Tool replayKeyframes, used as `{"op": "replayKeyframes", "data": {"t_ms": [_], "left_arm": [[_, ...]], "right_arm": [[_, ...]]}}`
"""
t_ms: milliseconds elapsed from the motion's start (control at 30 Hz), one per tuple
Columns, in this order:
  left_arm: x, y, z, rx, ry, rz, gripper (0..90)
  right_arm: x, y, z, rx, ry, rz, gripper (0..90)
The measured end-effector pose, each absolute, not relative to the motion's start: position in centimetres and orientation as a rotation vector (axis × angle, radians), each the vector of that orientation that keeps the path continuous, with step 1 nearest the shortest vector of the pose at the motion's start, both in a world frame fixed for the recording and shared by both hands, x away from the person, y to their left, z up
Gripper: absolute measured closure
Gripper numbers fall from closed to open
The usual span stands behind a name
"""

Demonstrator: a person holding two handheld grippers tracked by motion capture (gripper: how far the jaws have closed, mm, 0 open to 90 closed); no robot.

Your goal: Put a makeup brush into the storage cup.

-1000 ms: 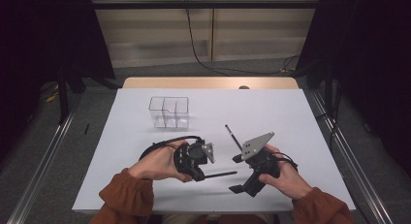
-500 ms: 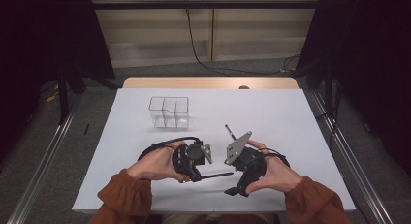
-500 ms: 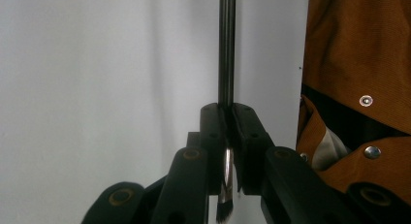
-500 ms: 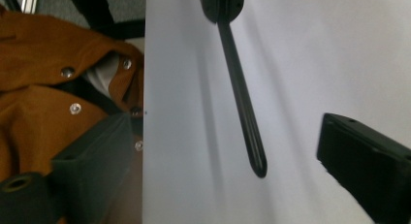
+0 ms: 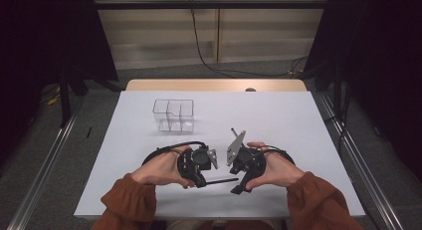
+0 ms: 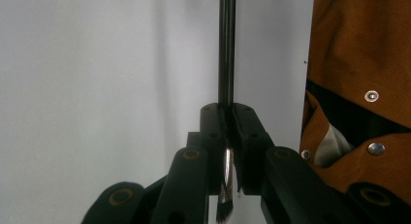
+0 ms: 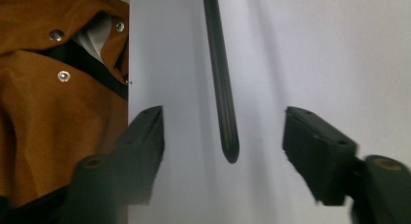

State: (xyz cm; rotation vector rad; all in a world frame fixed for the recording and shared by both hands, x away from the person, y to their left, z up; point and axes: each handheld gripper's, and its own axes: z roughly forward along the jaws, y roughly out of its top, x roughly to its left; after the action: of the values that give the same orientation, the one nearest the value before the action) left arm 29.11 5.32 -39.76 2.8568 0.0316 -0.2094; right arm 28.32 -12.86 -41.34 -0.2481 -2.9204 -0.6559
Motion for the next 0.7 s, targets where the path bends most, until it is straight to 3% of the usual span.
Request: {"op": "replayKeyframes", "data": {"t_ms": [67, 333, 700], "left_arm": [[29.13, 5.27, -39.82, 2.856, 0.035, -0.197, 84.0], [28.91, 5.03, -40.04, 2.87, 0.002, -0.195, 84.0], [28.9, 4.72, -40.24, 2.861, -0.003, -0.201, 84.0]], "right_arm": [[28.52, -12.89, -41.4, -0.259, -2.929, -0.619, 38.2], [28.76, -12.86, -41.59, -0.248, -2.941, -0.612, 54.6], [28.64, -12.52, -41.84, -0.186, -2.948, -0.615, 68.3]]}}
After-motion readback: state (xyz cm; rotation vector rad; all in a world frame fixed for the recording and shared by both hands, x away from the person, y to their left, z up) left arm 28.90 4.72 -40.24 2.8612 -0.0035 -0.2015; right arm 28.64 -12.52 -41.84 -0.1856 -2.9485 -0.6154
